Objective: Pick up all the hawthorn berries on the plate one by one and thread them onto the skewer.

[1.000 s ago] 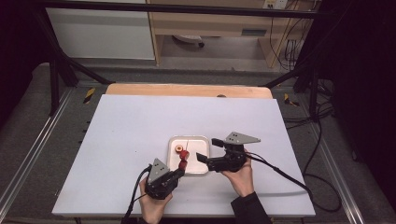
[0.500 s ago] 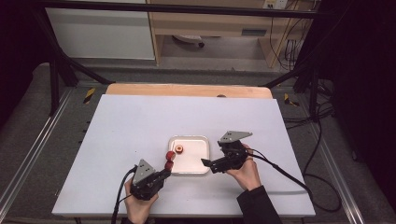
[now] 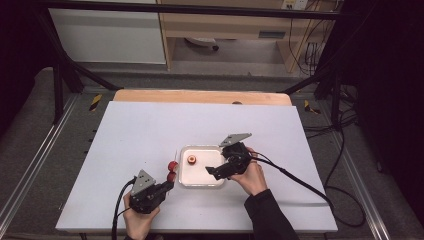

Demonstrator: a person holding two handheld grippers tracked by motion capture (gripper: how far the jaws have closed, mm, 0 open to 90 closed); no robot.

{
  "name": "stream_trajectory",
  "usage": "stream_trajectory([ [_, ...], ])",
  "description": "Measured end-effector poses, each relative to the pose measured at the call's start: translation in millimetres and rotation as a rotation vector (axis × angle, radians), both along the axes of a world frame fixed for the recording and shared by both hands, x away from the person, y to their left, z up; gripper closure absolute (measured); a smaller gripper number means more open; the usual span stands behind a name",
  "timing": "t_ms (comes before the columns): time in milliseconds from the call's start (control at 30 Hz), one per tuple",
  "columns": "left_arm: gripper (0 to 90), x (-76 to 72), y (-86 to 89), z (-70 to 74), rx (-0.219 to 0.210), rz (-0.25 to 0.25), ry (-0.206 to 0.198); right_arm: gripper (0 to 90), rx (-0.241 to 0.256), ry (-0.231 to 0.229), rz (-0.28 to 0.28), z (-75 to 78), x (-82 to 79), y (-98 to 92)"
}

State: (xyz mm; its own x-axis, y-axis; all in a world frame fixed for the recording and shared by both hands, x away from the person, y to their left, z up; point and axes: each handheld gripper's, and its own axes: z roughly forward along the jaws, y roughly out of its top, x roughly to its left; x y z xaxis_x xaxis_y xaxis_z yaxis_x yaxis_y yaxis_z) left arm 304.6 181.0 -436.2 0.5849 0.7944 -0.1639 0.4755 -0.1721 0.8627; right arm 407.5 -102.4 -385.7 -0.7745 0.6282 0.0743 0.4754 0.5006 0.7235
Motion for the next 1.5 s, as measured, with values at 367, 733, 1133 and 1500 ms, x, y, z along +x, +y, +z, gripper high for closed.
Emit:
stream_trajectory([
  [367,88.5,-0.7,8.0,-0.6,-0.008,0.013,0.0,5.5,-0.035,0.031,0.017,-5.7,20.7,28.0],
  [733,88.5,-0.1,9.5,-0.6,-0.008,0.016,0.006,5.9,-0.071,0.058,0.007,-12.4,35.3,41.3],
  [1133,88.5,0.2,11.0,-1.1,-0.009,0.017,0.01,8.4,-0.082,0.09,0.001,-19.8,48.3,53.8],
  [1500,88.5,0.7,10.0,-1.7,-0.004,0.01,0.011,17.8,-0.103,0.143,-0.003,-28.1,57.7,65.9],
])
